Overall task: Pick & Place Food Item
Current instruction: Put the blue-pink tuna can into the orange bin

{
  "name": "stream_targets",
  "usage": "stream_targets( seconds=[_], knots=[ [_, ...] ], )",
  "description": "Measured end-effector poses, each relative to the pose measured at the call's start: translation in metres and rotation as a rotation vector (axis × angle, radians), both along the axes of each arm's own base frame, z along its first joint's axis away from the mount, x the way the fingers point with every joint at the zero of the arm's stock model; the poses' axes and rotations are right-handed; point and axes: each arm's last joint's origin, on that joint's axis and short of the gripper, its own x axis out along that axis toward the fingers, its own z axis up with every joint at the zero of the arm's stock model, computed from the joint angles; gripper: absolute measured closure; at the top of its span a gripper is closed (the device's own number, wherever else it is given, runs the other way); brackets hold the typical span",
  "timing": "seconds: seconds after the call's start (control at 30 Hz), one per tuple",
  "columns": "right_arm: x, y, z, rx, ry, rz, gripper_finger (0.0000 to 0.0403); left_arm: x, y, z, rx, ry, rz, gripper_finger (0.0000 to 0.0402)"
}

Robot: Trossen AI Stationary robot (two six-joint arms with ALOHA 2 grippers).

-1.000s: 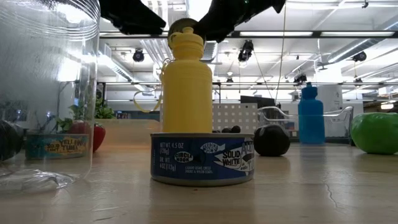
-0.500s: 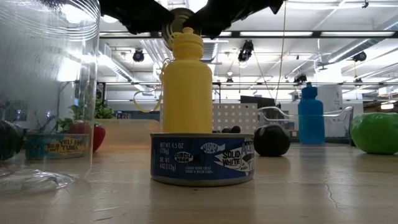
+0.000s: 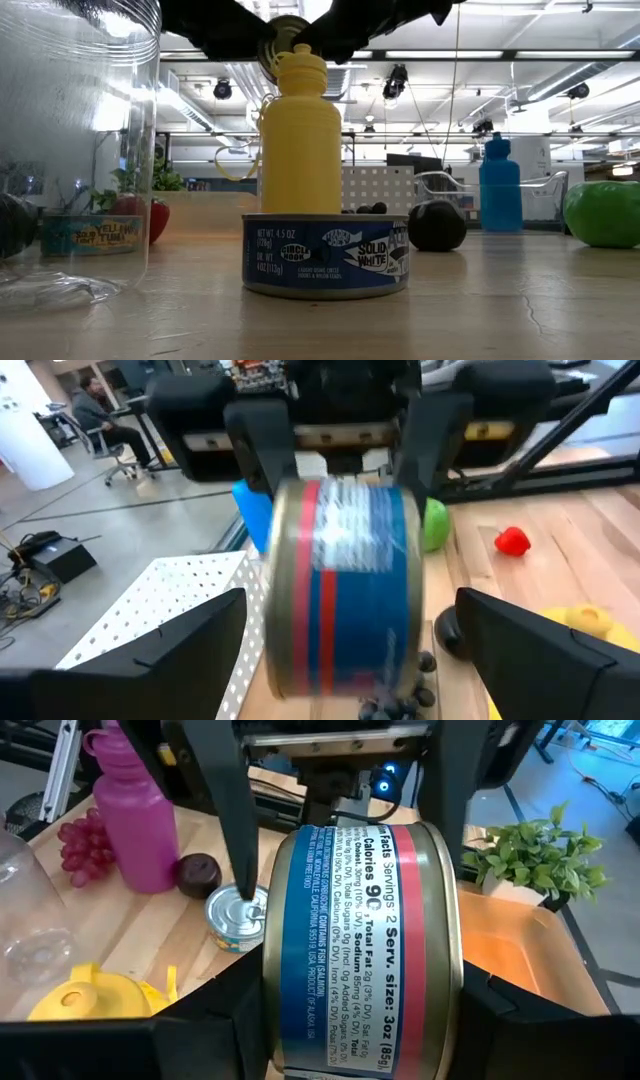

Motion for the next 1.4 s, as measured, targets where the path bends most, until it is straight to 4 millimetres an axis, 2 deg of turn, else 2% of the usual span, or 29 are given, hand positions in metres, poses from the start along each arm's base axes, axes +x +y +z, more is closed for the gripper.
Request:
stream_targets(
  seconds=[0.4, 0.63, 0.83, 1.17, 1.4],
  knots=[
    [0.0, 0.0, 0.001, -0.004, -0.005, 0.002, 0.0216, -0.002, 0.001, -0.01, 0.021, -0.087, -0.002, 0.0061],
    [0.0, 0.0, 0.002, -0.002, -0.01, 0.002, 0.0216, 0.013, 0.001, -0.025, 0.041, -0.104, -0.004, 0.0084],
    [0.001, 0.0, 0.002, 0.0, -0.017, 0.008, 0.0216, 0.026, 0.0, -0.031, 0.061, -0.067, -0.006, 0.0123],
    [0.001, 0.001, 0.003, -0.02, -0.027, 0.03, 0.0216, 0.025, 0.0, -0.028, 0.067, -0.07, -0.023, 0.0215],
    [0.001, 0.001, 0.003, -0.019, -0.028, 0.03, 0.0216, 0.025, 0.0, -0.028, 0.064, -0.072, -0.024, 0.0219]
  ],
)
